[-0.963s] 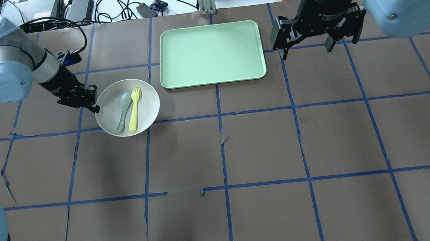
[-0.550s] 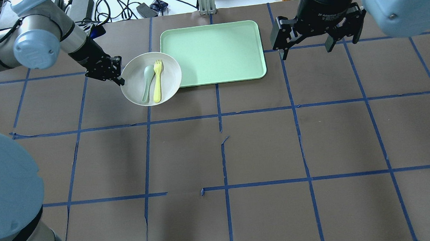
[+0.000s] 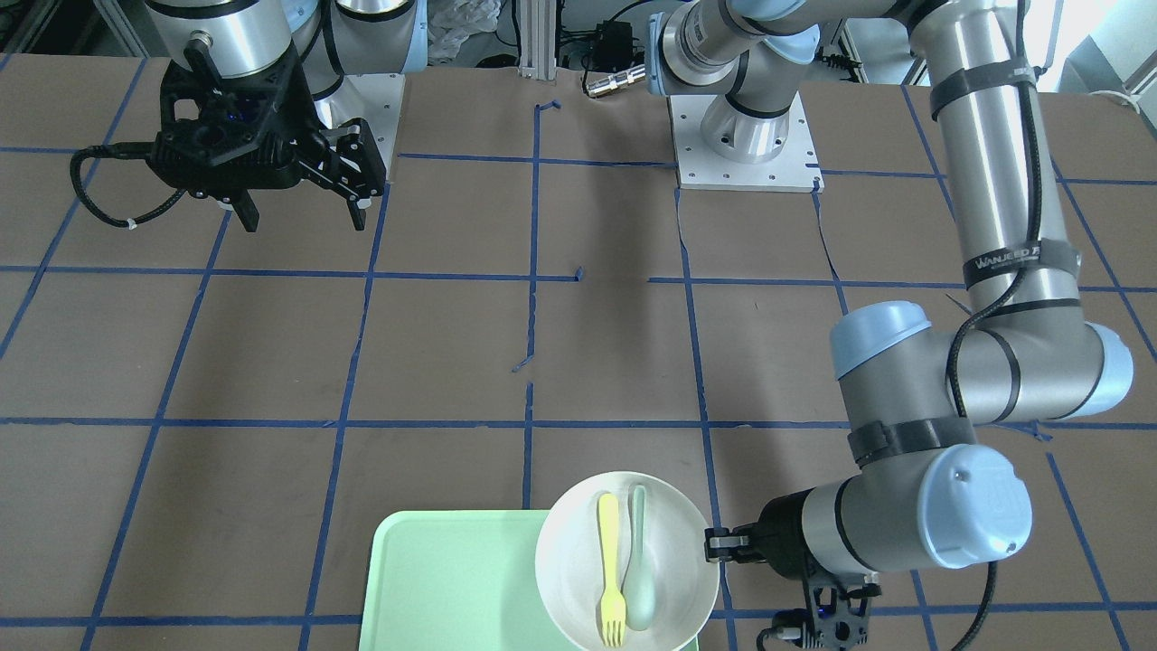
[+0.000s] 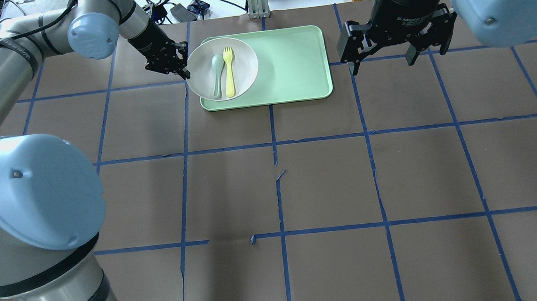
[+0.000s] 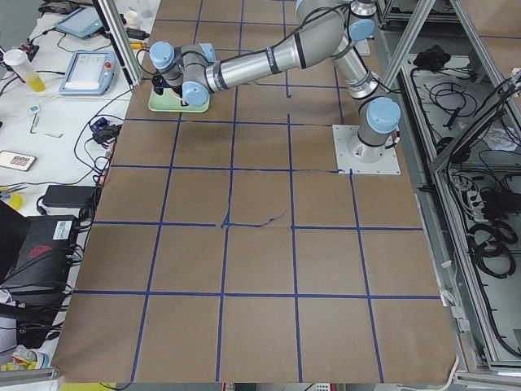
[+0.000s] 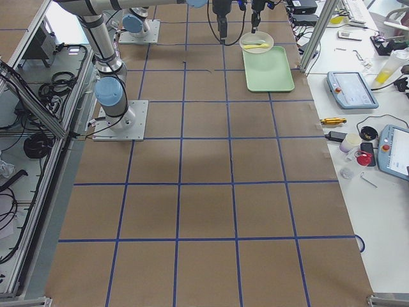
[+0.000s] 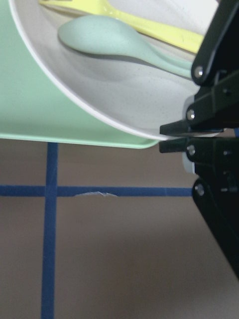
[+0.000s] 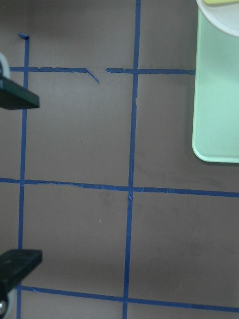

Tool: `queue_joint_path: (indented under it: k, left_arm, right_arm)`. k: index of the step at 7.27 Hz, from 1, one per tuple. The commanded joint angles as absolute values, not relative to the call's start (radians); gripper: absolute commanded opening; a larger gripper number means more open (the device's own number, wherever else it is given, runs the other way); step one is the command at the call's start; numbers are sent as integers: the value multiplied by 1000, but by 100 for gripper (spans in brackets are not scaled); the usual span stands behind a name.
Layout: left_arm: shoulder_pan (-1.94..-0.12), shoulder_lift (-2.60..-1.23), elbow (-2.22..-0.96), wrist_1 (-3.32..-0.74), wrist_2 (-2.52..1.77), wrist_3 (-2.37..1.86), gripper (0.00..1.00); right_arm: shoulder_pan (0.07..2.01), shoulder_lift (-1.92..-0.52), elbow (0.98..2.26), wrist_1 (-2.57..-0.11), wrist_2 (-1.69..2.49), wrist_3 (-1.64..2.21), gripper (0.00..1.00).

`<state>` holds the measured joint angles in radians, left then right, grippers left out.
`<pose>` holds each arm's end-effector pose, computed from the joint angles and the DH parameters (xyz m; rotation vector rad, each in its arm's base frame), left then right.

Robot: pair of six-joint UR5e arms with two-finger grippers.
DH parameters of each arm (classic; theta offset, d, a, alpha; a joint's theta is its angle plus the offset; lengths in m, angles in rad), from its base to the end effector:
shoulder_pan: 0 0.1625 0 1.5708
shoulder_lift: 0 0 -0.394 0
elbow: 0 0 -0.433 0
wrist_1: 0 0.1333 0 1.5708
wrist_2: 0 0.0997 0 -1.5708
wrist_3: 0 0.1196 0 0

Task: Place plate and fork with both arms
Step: 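Lift the plate with the left gripper and carry it onto the green tray, then lower the plate onto the tray and open the left gripper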

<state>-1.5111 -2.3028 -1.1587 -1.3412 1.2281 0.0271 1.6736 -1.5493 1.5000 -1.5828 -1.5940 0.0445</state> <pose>-0.1276 -0.7725 0.1982 0.0674 -2.7929 -0.1051 0.1861 -0.5315 0.4645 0.0899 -3.1201 0.0981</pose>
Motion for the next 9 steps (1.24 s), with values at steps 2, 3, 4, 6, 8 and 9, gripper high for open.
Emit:
queue_joint_path:
  k: [2,3,4,6,8,9]
  left_arm:
    - [-1565,-2405,-1045,-1330,1183,-60,0]
    - [-1583,-2433,-1014,-1328,1183,-83,0]
    - [-1597,-2459,-993,-1310,1183,-107,0]
    - [-1614,-2490,-982,-1301,1186,-117,0]
    - [-1626,-2506,-982,-1289,1190,-120,0]
    - [-1626,-2507,-982,-1286,1192,-120,0]
  right_arm:
    - [1674,-1549,1502,-1583,-1594,44,100]
    - [1674,-1549,1503,-1583,-1594,44,100]
    - [1674,-1549,1506,-1583,-1594,44,100]
    - [1674,-1549,1506,-1583,-1594,44,100]
    - [1674,-1549,1508,-1583,-1594,44,100]
    - [1674,-1549,1506,-1583,-1594,44,100]
